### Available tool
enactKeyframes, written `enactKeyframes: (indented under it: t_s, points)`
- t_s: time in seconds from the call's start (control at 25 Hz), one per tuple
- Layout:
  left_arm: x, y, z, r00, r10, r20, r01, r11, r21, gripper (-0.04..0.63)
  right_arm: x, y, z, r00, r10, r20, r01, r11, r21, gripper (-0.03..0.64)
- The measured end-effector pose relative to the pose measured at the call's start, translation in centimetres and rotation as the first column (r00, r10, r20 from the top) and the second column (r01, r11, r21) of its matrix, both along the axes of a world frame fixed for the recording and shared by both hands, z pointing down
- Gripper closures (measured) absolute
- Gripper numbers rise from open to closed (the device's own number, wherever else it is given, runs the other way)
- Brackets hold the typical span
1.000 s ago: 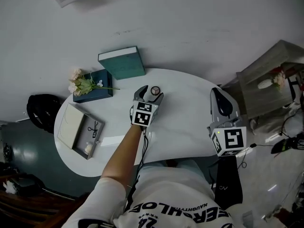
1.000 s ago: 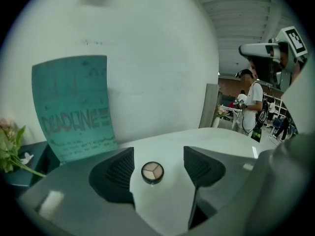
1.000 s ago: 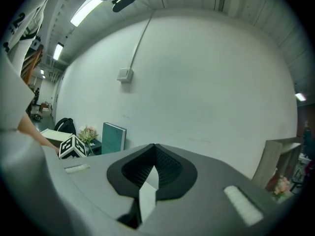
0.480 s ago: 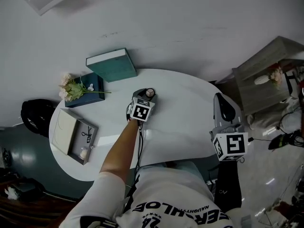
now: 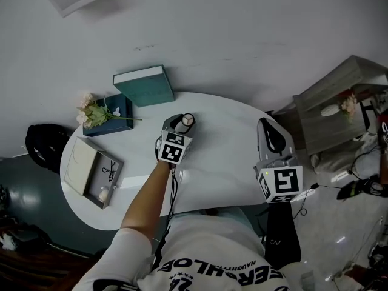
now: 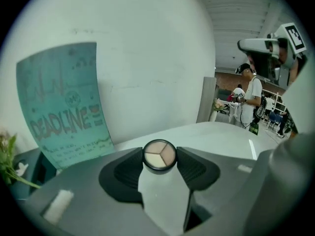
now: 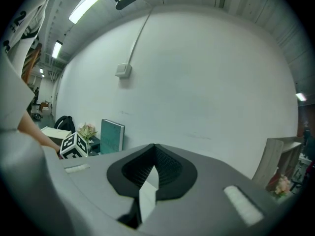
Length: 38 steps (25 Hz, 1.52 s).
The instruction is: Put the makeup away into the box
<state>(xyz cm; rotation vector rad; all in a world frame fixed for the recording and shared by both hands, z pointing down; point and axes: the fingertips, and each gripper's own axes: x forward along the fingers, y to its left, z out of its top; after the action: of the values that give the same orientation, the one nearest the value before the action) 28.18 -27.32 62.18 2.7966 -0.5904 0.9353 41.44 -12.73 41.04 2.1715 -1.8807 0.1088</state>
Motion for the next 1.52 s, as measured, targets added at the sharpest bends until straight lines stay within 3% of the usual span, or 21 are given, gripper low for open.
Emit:
enactKeyframes:
  t_s: [0.28,0.48,0.88,1.0,1.36,1.52]
  points:
    - [-0.5,1.7,-11.1,0.993,0.029,-0.115,-0.009,0.986,0.167,0.37,-2.2,-2.2,-2.5,0.998,-0.063,0.006,0.062,0.995,0.079,0.586]
    - [-1.9,2.9,-17.4,0.988,0.046,-0.146,-0.003,0.96,0.281,0.37,-3.9,-3.2,-5.0,0.995,-0.103,0.002,0.101,0.983,0.151,0.586]
    - [-5.9,4.1,-26.5,0.972,-0.003,-0.235,0.11,0.891,0.441,0.37,-5.8,-3.3,-7.7,0.988,-0.151,-0.023,0.152,0.962,0.226,0.586]
    - [-6.1,4.6,-27.8,0.966,-0.004,-0.26,0.127,0.88,0.457,0.368,-6.0,-2.8,-8.0,0.987,-0.159,-0.028,0.161,0.96,0.231,0.586]
    - [-8.9,4.6,-28.2,0.95,-0.065,-0.306,0.197,0.885,0.422,0.368,-8.6,-3.5,-8.5,0.975,-0.219,-0.035,0.221,0.947,0.235,0.586]
    - [-11.9,4.5,-28.1,0.952,-0.101,-0.288,0.227,0.864,0.449,0.368,-11.8,-4.5,-8.3,0.96,-0.276,-0.043,0.279,0.932,0.231,0.586]
